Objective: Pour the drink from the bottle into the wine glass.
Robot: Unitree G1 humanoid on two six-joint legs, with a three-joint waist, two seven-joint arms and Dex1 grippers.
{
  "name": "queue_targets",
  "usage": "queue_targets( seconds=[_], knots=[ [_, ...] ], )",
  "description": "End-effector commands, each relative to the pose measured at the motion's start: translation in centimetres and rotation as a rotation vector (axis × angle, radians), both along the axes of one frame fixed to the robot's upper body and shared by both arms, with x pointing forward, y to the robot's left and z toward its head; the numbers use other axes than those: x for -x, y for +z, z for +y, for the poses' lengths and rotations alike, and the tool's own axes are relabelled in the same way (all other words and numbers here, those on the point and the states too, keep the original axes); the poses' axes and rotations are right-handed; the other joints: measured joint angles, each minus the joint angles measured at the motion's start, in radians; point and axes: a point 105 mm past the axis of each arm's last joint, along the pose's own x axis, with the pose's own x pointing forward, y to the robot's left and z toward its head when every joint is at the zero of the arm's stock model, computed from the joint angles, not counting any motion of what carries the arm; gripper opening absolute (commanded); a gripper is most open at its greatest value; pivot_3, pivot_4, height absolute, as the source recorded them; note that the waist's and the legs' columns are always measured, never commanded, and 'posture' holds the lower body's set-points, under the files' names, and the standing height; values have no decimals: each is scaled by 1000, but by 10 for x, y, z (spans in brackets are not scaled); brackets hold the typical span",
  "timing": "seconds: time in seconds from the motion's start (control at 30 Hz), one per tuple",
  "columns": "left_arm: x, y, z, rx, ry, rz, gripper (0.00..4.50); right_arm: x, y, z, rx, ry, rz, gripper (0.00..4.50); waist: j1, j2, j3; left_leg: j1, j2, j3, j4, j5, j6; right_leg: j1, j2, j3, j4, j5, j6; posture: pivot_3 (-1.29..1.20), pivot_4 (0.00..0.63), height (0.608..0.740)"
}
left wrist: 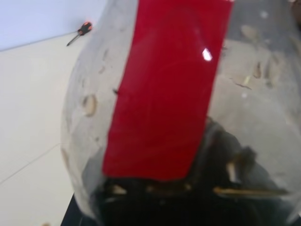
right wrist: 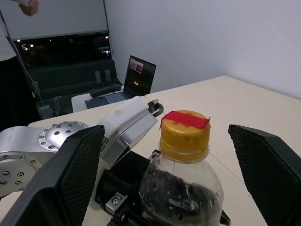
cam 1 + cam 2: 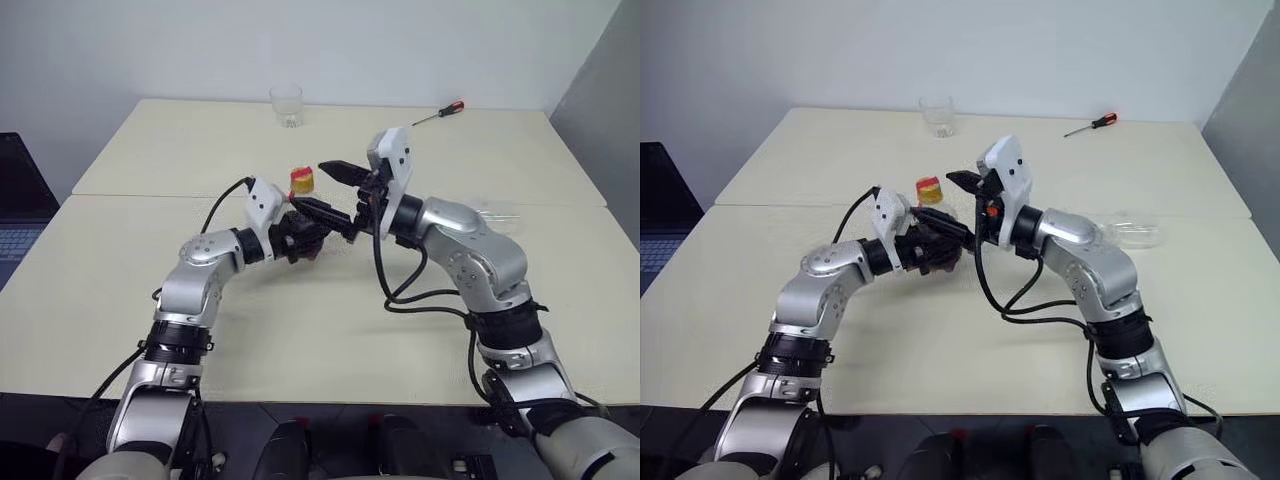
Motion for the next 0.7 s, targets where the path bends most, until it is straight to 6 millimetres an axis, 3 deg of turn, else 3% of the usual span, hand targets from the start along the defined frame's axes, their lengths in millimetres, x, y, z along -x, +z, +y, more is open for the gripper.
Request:
queue_targets(
  seconds=[0.03,0.47,0.57,0.7],
  knots=[
    [4,14,-8,-10,-55,-66,1955,-1,18,2,-32,16,-38,4500,-1,0,0,0,0,0,0,0,0,0,0,0,0,0,0,0,150,740],
    [4,10,-10,-31,-83,-77,1955,-7,27,3,-75,8,10,4500,-1,1,0,0,0,0,0,0,0,-1,0,0,0,0,0,0,150,740],
    [4,10,-10,-34,-89,-83,1954,-8,28,5,-84,10,20,3951,-1,1,0,0,0,0,0,0,0,-1,0,0,0,0,0,0,150,740],
    [2,11,-10,-34,-87,-85,1954,-9,28,5,-83,14,23,2626,-1,1,1,0,0,0,0,0,0,-1,0,1,0,0,0,0,150,740]
  ],
)
